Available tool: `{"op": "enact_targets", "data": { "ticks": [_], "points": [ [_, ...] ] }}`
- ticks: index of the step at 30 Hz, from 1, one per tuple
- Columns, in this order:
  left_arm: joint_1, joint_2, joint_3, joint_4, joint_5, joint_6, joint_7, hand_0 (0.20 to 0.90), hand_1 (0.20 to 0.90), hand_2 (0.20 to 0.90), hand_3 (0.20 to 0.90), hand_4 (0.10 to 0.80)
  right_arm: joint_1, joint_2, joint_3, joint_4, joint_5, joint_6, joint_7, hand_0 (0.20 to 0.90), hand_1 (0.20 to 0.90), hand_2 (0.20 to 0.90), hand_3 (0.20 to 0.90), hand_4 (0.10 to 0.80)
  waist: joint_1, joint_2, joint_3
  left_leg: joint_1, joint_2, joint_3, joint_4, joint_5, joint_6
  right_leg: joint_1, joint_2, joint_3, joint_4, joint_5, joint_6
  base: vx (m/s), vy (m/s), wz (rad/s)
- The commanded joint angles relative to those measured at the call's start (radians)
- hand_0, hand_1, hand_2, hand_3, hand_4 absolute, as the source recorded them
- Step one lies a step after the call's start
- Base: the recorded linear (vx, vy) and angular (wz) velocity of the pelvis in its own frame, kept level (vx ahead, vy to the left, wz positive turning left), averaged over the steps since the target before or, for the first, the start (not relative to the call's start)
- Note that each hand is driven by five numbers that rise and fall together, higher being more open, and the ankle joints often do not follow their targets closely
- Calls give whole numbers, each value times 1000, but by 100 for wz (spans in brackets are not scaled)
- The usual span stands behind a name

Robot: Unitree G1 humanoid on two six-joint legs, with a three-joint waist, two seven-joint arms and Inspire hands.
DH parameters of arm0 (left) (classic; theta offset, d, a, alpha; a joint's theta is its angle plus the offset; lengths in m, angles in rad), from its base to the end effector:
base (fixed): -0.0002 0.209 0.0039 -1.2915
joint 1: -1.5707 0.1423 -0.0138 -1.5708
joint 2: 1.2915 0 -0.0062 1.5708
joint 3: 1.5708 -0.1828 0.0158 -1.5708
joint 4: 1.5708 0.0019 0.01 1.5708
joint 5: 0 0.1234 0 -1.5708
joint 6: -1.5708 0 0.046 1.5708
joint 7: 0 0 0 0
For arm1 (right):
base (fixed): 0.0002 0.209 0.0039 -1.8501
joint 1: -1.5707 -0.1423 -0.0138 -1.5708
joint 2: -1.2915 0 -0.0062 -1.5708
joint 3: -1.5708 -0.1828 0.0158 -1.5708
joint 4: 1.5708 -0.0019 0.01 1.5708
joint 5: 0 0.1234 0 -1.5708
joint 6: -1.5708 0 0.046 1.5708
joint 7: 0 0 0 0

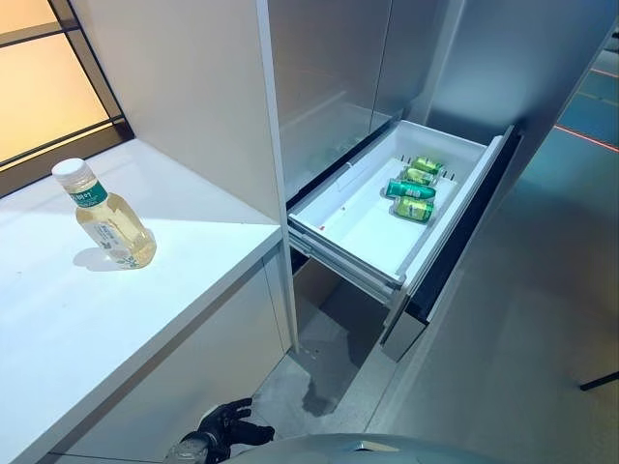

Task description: Put drinks into fridge and close the fridge

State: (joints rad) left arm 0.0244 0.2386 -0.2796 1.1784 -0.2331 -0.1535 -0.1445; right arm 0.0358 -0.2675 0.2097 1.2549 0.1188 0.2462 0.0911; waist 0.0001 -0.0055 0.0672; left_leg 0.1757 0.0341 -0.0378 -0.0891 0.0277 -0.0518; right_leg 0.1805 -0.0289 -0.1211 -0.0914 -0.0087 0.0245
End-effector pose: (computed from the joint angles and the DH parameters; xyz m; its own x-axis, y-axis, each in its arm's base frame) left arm 0.0707 0.2100 -0.0999 0.4704 -0.0428 -0.8814 0.1295 0.9914 0.0210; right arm 0.0379 -0.2302 -0.1039 0.0192 -0.1333 -0.9909 -0.0970 0.9861 -0.1345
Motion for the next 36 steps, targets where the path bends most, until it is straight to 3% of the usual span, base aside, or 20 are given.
{"op": "enact_targets", "data": {
  "ticks": [1,16,24,32,36],
  "points": [
    [-103,-12,-28,-108,26,-117,-27,900,900,900,900,800,-57,25,16,25,16,14,31,900,900,900,900,800,20,-12,6,-22,-82,28,6,-52,75,-48,0,-13,54,18,38,0,0,0],
    [-162,53,-120,-374,63,-171,-31,900,900,900,900,800,-76,-10,31,9,-34,23,65,900,900,900,900,800,22,-3,6,-22,-82,26,2,-50,76,-49,1,-19,62,13,37,-1,1,0],
    [-199,93,-184,-501,195,-196,69,900,900,900,900,800,-83,-9,48,1,-55,29,65,900,900,900,900,800,21,0,10,-20,-83,20,2,-50,78,-46,-2,-23,70,6,38,-2,14,3],
    [-286,175,-219,-704,343,-151,108,900,900,900,900,800,-74,-3,47,-1,-66,21,56,900,900,900,900,800,21,9,5,-25,-85,13,2,-52,80,-44,-5,-33,68,1,41,2,5,3],
    [-330,223,-216,-813,321,-123,94,900,900,900,900,800,-68,4,46,10,-67,7,43,900,900,900,900,800,21,14,4,-28,-87,6,2,-52,83,-45,-5,-34,67,0,41,0,2,2]
  ]
}}
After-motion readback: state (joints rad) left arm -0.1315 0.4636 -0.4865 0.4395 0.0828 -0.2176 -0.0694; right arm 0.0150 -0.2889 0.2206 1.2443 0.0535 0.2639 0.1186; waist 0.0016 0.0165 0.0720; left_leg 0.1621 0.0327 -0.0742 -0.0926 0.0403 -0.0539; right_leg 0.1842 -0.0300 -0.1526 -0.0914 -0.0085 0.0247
